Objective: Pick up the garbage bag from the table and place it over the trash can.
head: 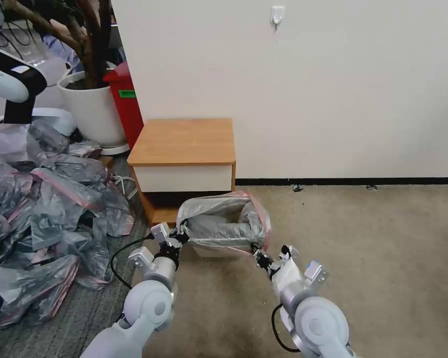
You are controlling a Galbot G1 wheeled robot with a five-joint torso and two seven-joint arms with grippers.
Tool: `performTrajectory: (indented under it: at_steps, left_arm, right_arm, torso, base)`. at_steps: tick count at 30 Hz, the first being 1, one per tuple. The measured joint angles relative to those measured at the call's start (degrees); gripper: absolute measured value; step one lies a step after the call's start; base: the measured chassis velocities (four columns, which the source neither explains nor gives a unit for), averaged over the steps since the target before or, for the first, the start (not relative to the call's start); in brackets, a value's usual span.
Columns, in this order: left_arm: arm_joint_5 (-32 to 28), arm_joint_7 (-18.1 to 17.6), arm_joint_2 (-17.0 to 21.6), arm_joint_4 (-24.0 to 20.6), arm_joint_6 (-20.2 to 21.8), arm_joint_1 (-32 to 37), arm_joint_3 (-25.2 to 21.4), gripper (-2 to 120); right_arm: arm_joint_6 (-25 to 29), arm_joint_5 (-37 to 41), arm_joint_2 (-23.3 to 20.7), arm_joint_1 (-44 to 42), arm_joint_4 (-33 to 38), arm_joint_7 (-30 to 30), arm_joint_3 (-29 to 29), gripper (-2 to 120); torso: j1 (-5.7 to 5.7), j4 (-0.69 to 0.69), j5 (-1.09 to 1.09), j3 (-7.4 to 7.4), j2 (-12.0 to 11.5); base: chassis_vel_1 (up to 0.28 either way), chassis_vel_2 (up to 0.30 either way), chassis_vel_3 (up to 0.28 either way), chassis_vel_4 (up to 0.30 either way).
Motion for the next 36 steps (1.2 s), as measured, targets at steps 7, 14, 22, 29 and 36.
performTrajectory:
  at_steps: [7, 14, 22, 29, 36]
  left_arm:
    - [0.0, 0.0, 0.7, 1.0, 0.0, -0.9, -0.1, 9]
    - [0.1, 0.6, 2.4, 1.1, 0.0, -0.9, -0.6, 9]
    - [0.3, 1.8, 3.4, 0.5, 0.0, -0.2, -1.3, 9]
    - [0.3, 1.9, 3.5, -0.5, -0.1, 0.2, -1.4, 9]
    - [0.4, 1.9, 3.5, -1.1, -0.1, 0.4, -1.2, 9]
  right_arm:
    - [0.2, -5.2, -1.7, -2.5, 1.5, -1.3, -0.1, 67]
    - [5.4, -16.3, -4.9, -4.3, 1.7, -7.2, 0.9, 96]
    - [8.3, -21.3, -10.4, -0.8, 1.3, -13.6, 1.4, 111]
    - [8.5, -23.8, -16.4, 2.6, -1.0, -17.3, -0.3, 114]
    - [7.0, -23.5, -18.5, 5.6, -3.4, -16.9, -1.3, 110]
  torso:
    - [0.0, 0.0, 0.0, 0.0, 0.0]
    - [0.0, 0.0, 0.01, 0.0, 0.0]
    - [0.01, 0.0, 0.0, 0.0, 0.0]
    - [0.0, 0.0, 0.01, 0.0, 0.0]
    - [0.01, 0.0, 0.01, 0.0, 0.0]
  base:
    - [0.0, 0.0, 0.0, 0.0]
    - [0.0, 0.0, 0.0, 0.0]
    - [0.0, 0.0, 0.0, 0.0]
    - [0.0, 0.0, 0.0, 0.0]
    - [0.0, 0.0, 0.0, 0.0]
